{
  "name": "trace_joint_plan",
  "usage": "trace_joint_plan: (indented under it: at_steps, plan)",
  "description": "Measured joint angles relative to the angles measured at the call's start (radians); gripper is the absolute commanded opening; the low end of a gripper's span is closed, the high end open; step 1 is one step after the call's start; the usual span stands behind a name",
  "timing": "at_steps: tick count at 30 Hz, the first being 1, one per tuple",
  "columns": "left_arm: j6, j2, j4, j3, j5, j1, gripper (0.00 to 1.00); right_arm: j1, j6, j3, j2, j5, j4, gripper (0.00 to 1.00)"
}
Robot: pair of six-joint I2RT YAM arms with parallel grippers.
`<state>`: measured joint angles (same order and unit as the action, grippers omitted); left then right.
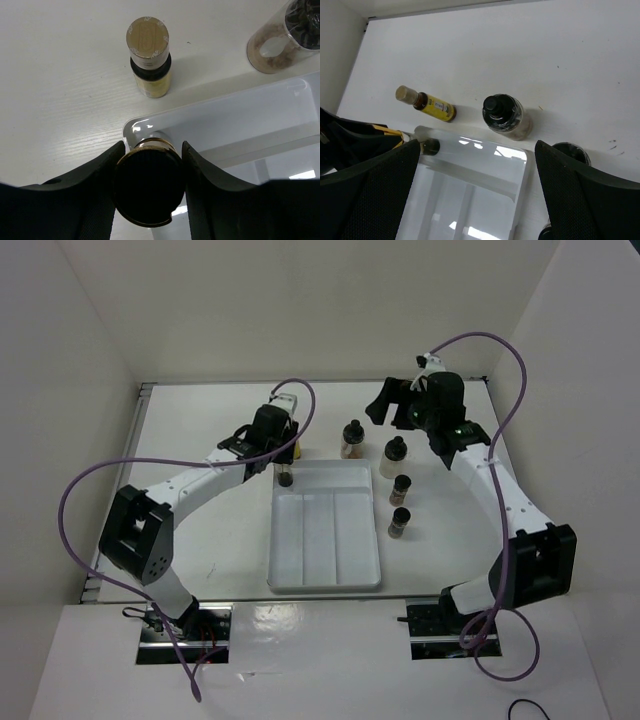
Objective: Organize the condiment bottles
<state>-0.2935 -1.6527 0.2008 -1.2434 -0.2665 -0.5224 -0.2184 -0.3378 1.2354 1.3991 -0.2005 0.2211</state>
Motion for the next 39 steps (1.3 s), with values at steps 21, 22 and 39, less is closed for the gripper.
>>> trace_joint_plan:
  at_steps: [21,22,39]
  plan:
    - [-0.031,0.153,0.197,-0.287,-0.05,-0.035,1.0,-0.162,0.085,0.416,0.35,0.084,0.02,1.0]
    - [-0.036,0.173,0.204,-0.318,-0.05,-0.032,1.0,-0.167,0.088,0.445,0.367,0.085,0.027,1.0]
    - [-0.134,0.297,0.334,-0.214,0.146,0.269,1.0,-0.447,0.253,0.732,0.655,0.159,0.179,1.0]
